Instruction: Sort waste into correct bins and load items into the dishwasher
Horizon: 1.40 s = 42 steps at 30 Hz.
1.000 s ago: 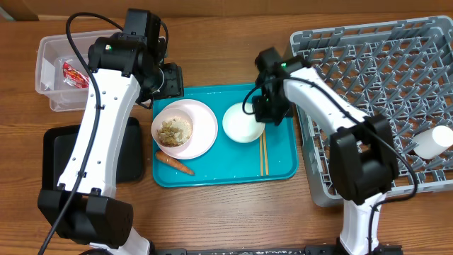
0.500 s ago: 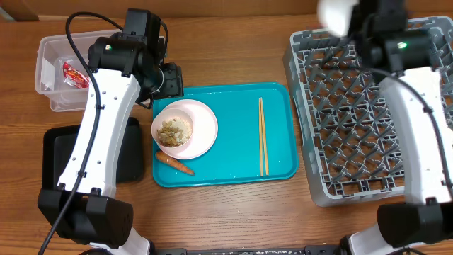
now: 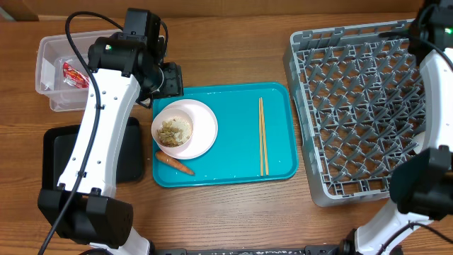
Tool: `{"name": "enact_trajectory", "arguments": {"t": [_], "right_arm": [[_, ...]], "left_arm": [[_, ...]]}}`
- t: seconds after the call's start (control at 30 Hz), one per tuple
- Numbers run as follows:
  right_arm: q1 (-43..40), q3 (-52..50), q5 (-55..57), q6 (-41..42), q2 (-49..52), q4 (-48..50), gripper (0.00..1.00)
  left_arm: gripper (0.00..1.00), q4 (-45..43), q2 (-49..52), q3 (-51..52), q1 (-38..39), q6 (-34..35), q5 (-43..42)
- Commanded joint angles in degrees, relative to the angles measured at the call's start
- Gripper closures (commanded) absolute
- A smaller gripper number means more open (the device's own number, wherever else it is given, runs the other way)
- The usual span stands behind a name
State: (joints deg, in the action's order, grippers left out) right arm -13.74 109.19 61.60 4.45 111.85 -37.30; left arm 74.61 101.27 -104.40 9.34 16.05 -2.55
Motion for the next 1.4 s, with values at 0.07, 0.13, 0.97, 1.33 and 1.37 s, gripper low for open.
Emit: {"name": "enact_trajectory", "arguments": {"t": [0.07, 0.13, 0.97, 1.33, 1.37], "right_arm": [[-2.5, -0.2, 5.9, 0.0, 6.9, 0.7, 0.96], [-2.7, -0.9, 5.9, 0.0, 9.5, 0.6, 0.96], [7.3, -5.6, -6.9, 14.6, 11.6, -18.5, 0.6], [9.0, -5.6, -18.4, 15.4, -0.5, -20.1, 0.0], [9.0, -5.6, -20.6, 14.4, -2.2, -20.1, 0.0]], "left_arm": [[0.31, 0.0, 0.3, 0.2, 0.0, -0.8, 0.6], [0.31, 0.0, 0.3, 0.2, 0.0, -0.8, 0.6], [0.29, 0.2, 0.3, 0.2, 0.0, -0.9, 0.6], [0.28, 0.4, 0.3, 0.2, 0.0, -0.9, 0.6], [0.28, 0.4, 0.3, 0.2, 0.0, -0.8, 0.6]]}}
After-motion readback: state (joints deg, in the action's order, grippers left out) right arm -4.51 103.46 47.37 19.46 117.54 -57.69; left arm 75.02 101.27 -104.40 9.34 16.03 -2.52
